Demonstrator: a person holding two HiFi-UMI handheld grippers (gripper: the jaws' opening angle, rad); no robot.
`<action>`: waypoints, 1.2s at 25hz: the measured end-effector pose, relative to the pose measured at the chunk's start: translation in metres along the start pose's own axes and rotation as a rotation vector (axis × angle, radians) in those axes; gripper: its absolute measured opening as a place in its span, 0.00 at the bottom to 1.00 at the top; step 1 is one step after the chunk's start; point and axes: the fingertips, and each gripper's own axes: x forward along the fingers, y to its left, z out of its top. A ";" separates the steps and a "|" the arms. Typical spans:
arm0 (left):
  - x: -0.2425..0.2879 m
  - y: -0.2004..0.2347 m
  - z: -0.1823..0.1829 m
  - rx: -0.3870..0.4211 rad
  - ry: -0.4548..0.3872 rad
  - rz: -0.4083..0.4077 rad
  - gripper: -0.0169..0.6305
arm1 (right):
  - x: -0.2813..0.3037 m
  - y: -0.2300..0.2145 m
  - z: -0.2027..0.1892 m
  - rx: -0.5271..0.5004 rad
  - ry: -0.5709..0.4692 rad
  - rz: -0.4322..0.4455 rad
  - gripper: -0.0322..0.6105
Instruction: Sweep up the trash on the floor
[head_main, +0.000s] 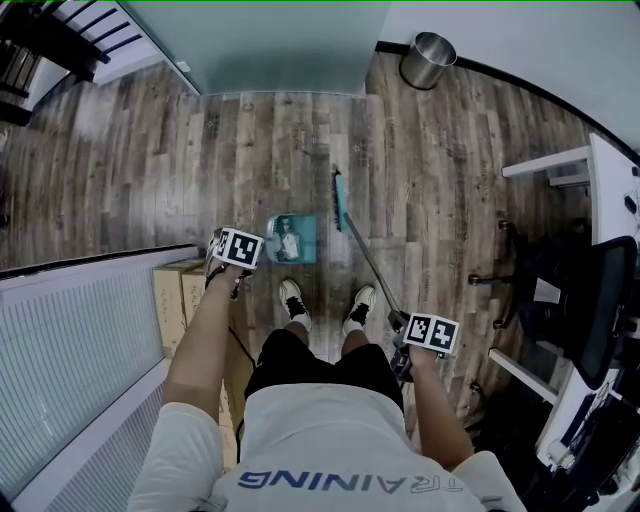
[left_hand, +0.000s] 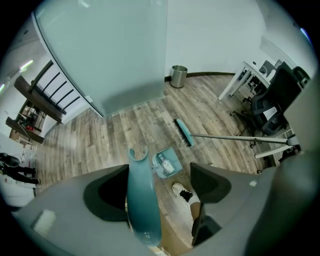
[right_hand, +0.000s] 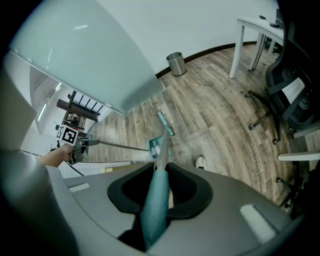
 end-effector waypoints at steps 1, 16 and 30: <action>-0.005 0.001 0.005 0.002 -0.024 0.006 0.63 | -0.003 -0.002 0.003 0.001 -0.008 -0.001 0.22; -0.187 -0.024 0.083 -0.124 -0.622 0.037 0.36 | -0.034 0.003 0.034 -0.076 -0.074 0.005 0.22; -0.348 -0.069 0.127 -0.162 -1.073 0.019 0.02 | -0.067 0.048 0.094 -0.199 -0.219 0.040 0.22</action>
